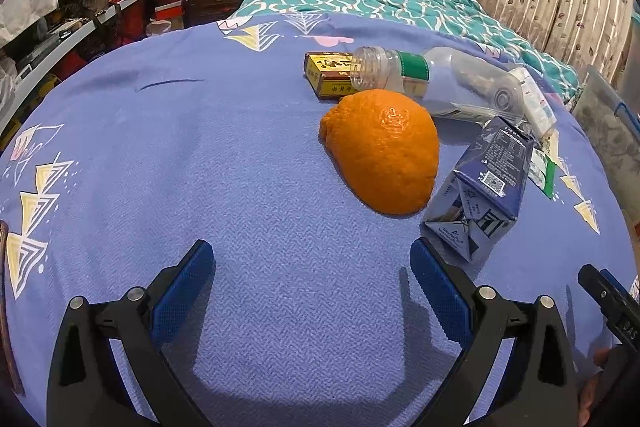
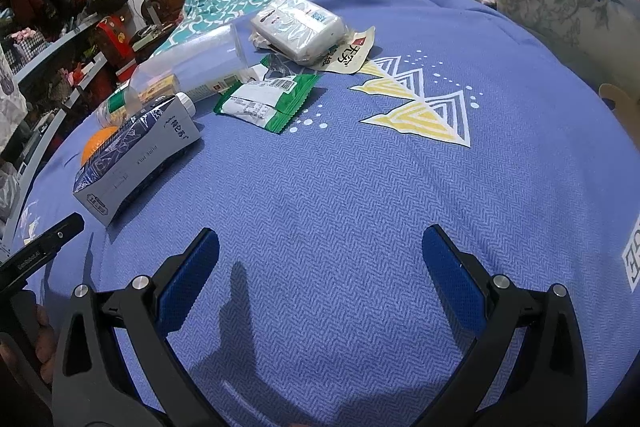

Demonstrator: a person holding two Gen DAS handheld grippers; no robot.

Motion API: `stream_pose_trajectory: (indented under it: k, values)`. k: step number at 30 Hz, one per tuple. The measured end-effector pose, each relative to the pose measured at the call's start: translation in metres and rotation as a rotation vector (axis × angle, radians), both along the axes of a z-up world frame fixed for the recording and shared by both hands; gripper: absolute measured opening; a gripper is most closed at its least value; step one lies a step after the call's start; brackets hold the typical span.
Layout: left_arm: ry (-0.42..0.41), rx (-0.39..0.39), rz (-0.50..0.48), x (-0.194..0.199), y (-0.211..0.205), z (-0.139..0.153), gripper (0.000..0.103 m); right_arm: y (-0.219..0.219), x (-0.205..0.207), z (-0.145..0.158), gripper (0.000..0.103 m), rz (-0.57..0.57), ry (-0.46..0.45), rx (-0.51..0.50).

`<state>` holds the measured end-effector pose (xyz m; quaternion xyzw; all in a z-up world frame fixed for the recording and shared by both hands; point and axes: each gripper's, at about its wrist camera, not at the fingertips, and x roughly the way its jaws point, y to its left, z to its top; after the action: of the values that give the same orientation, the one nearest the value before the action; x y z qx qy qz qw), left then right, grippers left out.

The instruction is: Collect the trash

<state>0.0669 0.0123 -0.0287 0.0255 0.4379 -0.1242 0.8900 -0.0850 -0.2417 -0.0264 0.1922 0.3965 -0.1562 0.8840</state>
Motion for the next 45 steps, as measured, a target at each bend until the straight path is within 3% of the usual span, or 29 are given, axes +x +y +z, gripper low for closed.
stream_pose_trajectory:
  k: [16,20,24,26,30,33,34,38,40,42,45]
  values:
    - [0.013,-0.015,0.014,0.003,0.003,-0.003,0.094,-0.002,-0.003,0.000,0.100,-0.002,-0.013,0.014]
    - [-0.063,-0.110,-0.008,-0.006,0.012,0.010,0.094,-0.003,-0.004,0.000,0.100,-0.003,-0.015,0.016]
    - [-0.145,-0.109,-0.112,-0.017,-0.007,0.036,0.094,-0.004,-0.005,0.001,0.100,-0.004,-0.025,0.027]
    - [-0.172,-0.094,-0.173,-0.019,-0.026,0.049,0.094,-0.005,-0.006,0.001,0.100,-0.004,-0.032,0.036]
    - [-0.199,0.039,-0.358,-0.018,-0.091,0.055,0.092,-0.011,-0.010,0.002,0.100,-0.007,-0.069,0.082]
    - [-0.174,0.150,-0.434,-0.011,-0.128,0.041,0.069,-0.021,-0.009,0.005,0.098,-0.012,-0.094,0.106]
    - [-0.152,0.171,-0.450,-0.007,-0.135,0.035,0.068,-0.023,-0.004,0.008,0.093,0.006,-0.093,0.092]
    - [-0.096,0.263,-0.433,0.011,-0.148,0.014,0.067,-0.035,0.039,0.025,0.088,0.158,-0.085,0.036]
    - [-0.075,0.252,-0.422,0.014,-0.144,0.012,0.067,-0.039,0.064,0.029,0.088,0.201,-0.082,-0.037]
    - [-0.062,0.239,-0.410,0.015,-0.142,0.013,0.064,-0.039,0.101,0.025,0.090,0.276,-0.036,-0.119]
    - [-0.058,0.235,-0.405,0.010,-0.139,0.016,0.056,-0.035,0.142,0.003,0.094,0.403,0.084,-0.120]
